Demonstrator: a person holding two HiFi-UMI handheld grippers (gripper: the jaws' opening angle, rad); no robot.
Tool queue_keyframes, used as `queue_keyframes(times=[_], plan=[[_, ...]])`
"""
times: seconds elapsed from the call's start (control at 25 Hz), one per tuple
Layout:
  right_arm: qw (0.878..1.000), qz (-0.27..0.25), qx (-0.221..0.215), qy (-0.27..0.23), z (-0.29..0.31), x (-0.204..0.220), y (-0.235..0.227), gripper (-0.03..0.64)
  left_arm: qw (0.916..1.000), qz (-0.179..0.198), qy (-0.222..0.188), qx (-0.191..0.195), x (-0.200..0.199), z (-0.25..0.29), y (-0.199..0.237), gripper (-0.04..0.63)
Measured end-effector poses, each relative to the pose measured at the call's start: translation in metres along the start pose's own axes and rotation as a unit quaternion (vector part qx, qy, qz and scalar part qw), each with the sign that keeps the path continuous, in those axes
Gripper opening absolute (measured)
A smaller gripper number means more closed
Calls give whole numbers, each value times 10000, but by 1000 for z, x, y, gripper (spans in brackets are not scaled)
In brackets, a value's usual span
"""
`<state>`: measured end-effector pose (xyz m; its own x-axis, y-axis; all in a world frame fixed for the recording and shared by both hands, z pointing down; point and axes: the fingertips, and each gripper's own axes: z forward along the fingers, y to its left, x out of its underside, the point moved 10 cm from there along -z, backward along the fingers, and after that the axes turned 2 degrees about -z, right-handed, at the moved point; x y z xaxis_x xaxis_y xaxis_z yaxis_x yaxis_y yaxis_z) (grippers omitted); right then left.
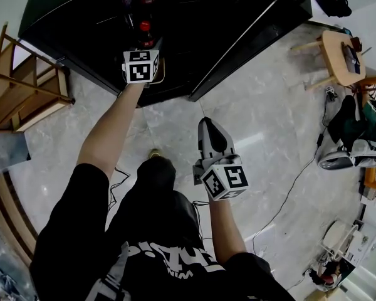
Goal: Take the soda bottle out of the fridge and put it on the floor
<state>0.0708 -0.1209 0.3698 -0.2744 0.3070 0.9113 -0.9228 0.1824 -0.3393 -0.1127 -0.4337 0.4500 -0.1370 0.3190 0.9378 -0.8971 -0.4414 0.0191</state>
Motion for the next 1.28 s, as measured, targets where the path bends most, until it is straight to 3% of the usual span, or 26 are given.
queue_keyframes(times=[0.4, 1.28], plan=[[9999, 24, 68, 74, -5, 2, 1, 23, 9996, -179, 67, 213, 0, -5, 2, 307], [9997, 8, 204, 103, -100, 13, 30, 23, 9961, -111, 71, 871, 14, -130, -52, 306]])
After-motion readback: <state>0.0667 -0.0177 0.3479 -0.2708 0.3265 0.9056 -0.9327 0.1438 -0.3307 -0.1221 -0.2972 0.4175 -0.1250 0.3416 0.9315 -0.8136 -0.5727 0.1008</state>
